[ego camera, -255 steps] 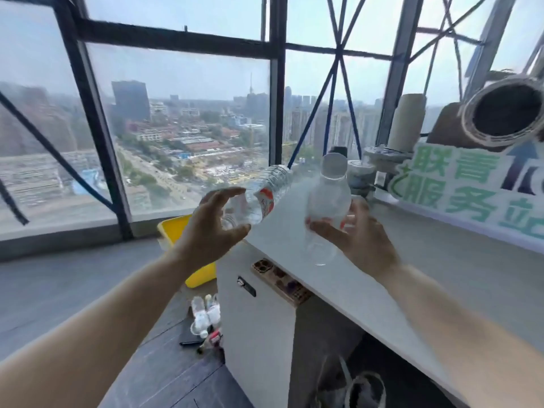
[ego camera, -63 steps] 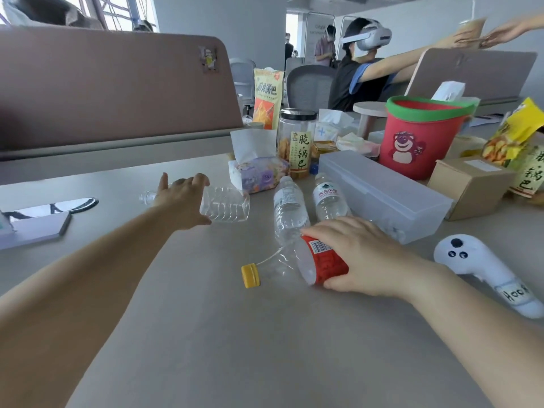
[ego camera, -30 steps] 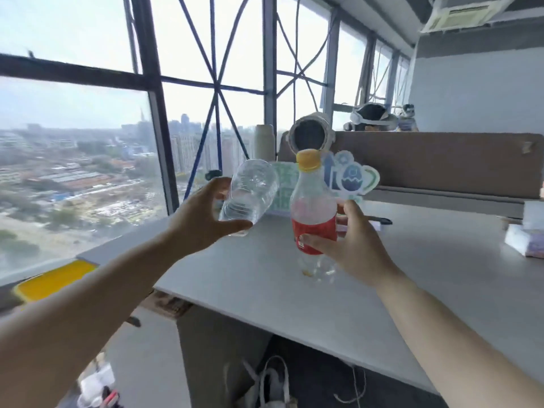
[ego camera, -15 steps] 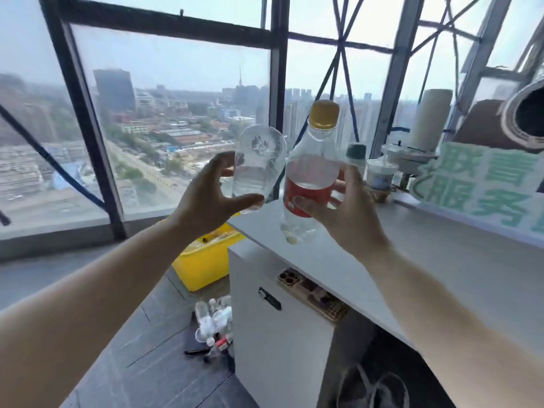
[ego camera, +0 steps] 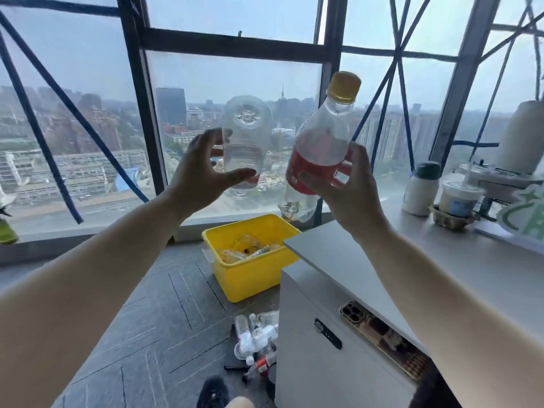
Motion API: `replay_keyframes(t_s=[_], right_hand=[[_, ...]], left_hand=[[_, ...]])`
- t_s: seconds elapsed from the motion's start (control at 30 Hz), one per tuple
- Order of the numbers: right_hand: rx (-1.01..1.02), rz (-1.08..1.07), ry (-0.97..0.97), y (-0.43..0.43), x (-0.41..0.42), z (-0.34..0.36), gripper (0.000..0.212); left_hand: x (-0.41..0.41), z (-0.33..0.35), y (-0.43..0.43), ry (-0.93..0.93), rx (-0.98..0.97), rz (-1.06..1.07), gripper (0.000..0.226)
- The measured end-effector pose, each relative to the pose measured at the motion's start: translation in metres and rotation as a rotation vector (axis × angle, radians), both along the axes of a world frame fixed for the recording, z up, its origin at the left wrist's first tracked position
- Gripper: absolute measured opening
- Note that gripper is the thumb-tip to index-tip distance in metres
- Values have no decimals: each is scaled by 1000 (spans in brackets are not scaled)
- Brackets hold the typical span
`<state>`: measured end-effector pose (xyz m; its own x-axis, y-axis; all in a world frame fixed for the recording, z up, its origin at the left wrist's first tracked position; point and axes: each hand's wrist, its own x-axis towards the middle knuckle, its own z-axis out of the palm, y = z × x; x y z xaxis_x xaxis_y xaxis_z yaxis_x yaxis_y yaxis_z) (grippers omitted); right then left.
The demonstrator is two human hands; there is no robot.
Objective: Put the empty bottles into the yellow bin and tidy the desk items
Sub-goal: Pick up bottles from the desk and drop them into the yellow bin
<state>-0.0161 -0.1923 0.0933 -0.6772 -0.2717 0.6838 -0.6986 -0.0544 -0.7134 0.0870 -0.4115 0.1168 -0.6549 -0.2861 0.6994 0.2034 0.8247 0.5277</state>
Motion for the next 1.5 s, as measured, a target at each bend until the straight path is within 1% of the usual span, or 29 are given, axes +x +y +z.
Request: replay_keyframes(t_s=[0.17, 0.37, 0.6, 0.77, 0.9, 1.1, 1.2, 1.23, 1.27, 1.3, 1.33, 1.37, 1.4, 1.43, 1.5], right_hand=[[17, 7, -20, -70, -52, -25, 72], [35, -1, -16, -144, -104, -48, 72], [44, -67, 50, -195, -143, -36, 78], [31, -102, 70, -222, -179, -27, 83], [21, -135, 120, -244, -220, -22, 78], [-36, -202, 154, -288, -292, -22, 80], [-87, -217, 126, -318, -336, -32, 79], [-69, -221, 105, -328, -353, -41, 80], [5, -239, 63, -338, -373, -55, 83], [172, -267, -21, -345, -392, -72, 90], [418, -290, -163, -349, -409, -90, 98], [687, -299, -351, -349, -419, -109, 104], [894, -295, -491, -347, -425, -127, 104], [1004, -278, -531, -344, -425, -141, 100], [1057, -229, -472, -337, -422, -155, 87]], left_hand=[[-46, -30, -50, -50, 64, 21, 78], [-93, -54, -110, -73, 128, 23, 79], [-129, -43, -160, -54, 138, 18, 78], [-171, -32, -193, -37, 149, 12, 76], [-212, -31, -220, -27, 158, 4, 77], [-286, -35, -256, -3, 134, -10, 76], [-333, -44, -280, 1, 116, -14, 78], [-350, -52, -291, -37, 90, 7, 81], [-365, -64, -304, -145, 33, 74, 89], [-378, -79, -316, -341, -50, 184, 99], [-387, -96, -328, -580, -114, 297, 109], [-391, -113, -336, -784, -124, 363, 116], [-392, -128, -342, -912, -82, 367, 118], [-391, -139, -346, -966, -24, 332, 116], [-383, -153, -349, -963, 4, 264, 106]])
